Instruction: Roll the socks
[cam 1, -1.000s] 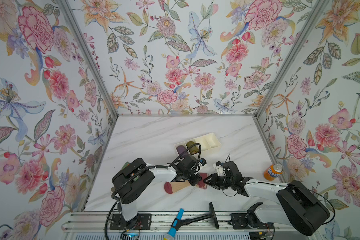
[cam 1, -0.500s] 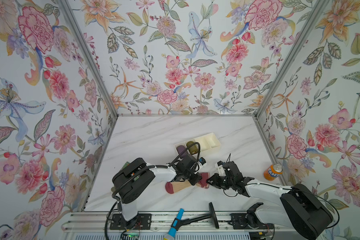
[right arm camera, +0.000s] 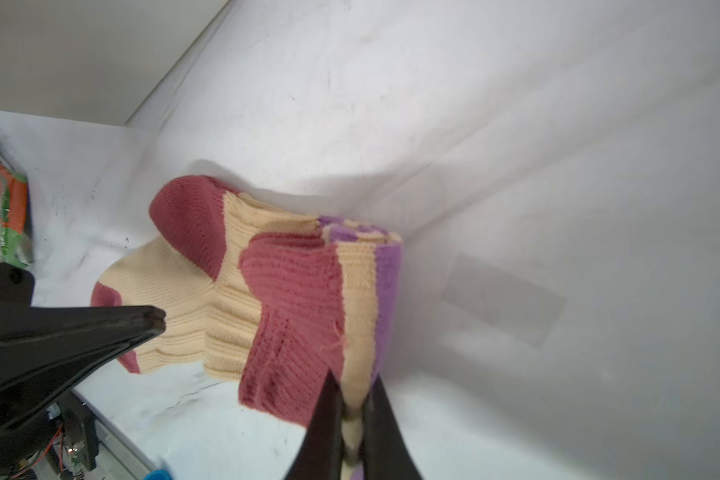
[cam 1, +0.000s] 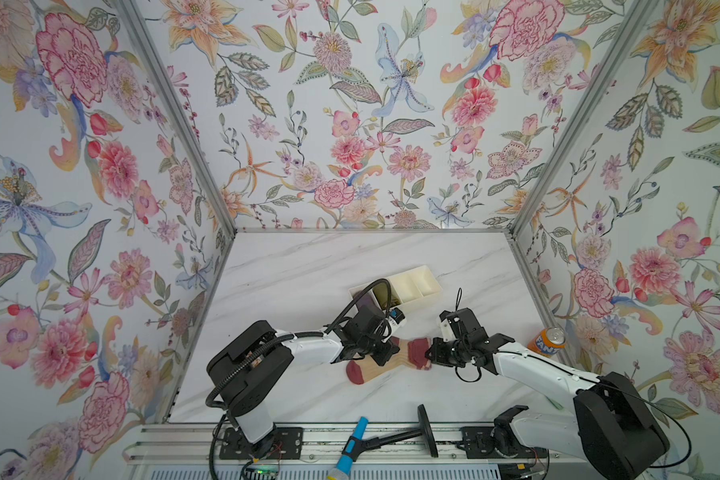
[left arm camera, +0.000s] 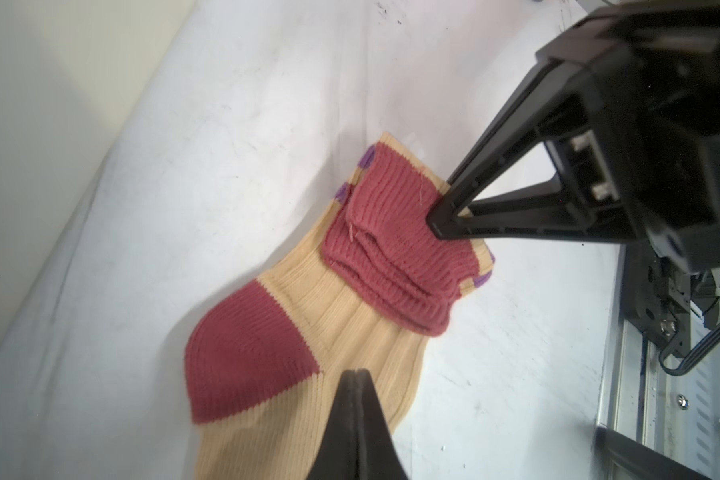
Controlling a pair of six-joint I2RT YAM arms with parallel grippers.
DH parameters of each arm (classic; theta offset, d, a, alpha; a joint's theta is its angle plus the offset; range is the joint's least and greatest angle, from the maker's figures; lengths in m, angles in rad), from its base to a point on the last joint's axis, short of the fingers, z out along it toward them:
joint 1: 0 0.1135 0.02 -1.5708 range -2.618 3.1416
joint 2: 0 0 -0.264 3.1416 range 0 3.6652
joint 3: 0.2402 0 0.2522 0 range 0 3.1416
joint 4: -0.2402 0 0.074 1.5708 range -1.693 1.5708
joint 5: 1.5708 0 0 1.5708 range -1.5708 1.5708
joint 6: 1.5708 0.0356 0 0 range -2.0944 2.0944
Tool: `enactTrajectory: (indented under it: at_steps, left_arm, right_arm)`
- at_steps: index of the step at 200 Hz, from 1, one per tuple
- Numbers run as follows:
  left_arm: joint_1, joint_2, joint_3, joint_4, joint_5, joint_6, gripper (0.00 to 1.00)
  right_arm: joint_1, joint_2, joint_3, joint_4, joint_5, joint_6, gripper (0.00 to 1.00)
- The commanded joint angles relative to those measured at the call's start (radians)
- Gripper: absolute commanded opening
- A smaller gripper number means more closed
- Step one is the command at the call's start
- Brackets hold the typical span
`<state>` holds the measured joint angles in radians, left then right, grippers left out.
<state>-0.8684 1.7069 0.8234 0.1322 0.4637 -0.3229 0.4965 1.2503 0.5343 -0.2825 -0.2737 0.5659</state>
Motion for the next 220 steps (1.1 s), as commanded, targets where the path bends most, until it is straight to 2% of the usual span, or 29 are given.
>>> enactTrajectory:
  at_steps: [1, 88, 149, 200, 220]
  left_arm:
    - [0.011, -0.019, -0.037, -0.027, -0.027, -0.013, 0.02]
    - [0.02, 0.003, -0.067, -0.025, -0.052, -0.002, 0.0]
    - [0.023, -0.019, -0.07, -0.022, -0.045, -0.004, 0.0]
    - [0.034, -0.052, -0.084, -0.016, -0.037, -0.009, 0.0]
    - [0.04, -0.065, -0.092, -0.015, -0.036, -0.013, 0.0]
  right_arm:
    - [-0.003, 0.025, 0.06, -0.133, 0.076, -0.083, 0.1]
    - [0.03, 0.101, 0.203, -0.336, 0.283, -0.171, 0.1]
    - [0.121, 0.203, 0.309, -0.465, 0.545, -0.161, 0.08]
    - [0.144, 0.249, 0.357, -0.516, 0.67, -0.137, 0.09]
    - [0.19, 0.247, 0.37, -0.528, 0.709, -0.125, 0.08]
